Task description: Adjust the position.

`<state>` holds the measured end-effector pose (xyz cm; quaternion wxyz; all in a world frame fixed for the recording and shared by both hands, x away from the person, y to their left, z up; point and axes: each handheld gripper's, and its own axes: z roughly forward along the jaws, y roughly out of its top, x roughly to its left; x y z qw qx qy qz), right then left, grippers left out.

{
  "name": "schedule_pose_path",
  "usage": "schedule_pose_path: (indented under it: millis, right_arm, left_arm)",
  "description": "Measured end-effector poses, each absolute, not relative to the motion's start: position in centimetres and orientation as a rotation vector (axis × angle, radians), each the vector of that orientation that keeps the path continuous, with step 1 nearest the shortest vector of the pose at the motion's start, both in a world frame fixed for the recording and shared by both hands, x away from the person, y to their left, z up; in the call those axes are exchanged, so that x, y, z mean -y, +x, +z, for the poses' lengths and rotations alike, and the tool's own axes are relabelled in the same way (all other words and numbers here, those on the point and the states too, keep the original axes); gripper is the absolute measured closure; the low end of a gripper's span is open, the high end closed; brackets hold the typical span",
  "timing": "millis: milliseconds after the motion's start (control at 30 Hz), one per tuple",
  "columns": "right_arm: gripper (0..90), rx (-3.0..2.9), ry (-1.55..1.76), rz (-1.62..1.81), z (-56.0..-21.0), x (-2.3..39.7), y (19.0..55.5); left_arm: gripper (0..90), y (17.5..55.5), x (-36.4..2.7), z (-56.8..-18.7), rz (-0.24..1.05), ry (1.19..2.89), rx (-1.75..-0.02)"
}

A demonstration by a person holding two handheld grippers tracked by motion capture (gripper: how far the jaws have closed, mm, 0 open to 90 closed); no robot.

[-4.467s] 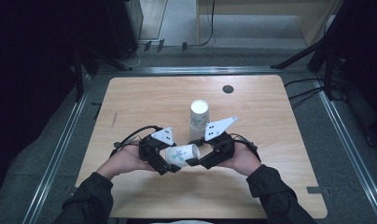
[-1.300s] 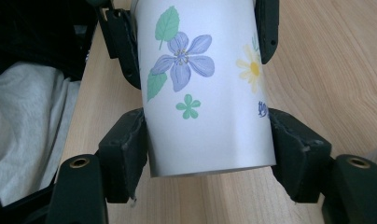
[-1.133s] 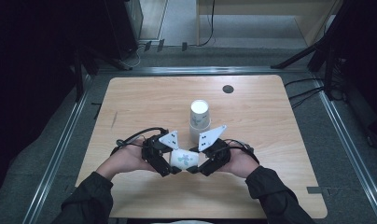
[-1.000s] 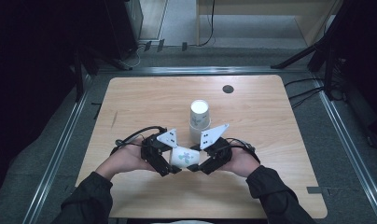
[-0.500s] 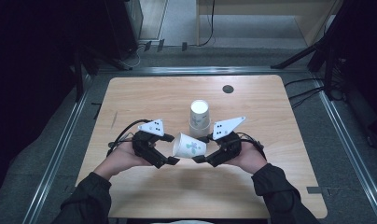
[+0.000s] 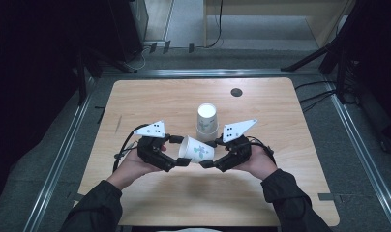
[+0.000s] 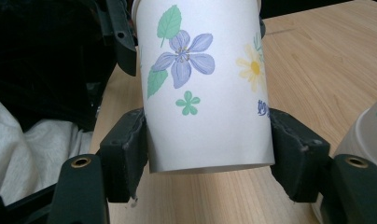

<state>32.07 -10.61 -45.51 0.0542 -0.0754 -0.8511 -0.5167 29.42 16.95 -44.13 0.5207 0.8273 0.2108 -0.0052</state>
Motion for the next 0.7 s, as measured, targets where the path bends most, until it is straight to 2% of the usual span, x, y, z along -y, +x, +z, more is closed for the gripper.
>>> schedule_pose_path:
  millis: [300,700]
  right_arm:
    - [33.9,2.557,-0.233,-1.547,-45.80,10.37,32.10]
    - [33.9,2.516,-0.247,-1.540,-46.03,10.18,32.15]
  left_arm:
    - [14.3,29.42,-16.69,-44.60,-0.057,1.928,-0.486]
    - [17.0,29.29,-16.67,-44.82,-0.027,1.937,-0.475]
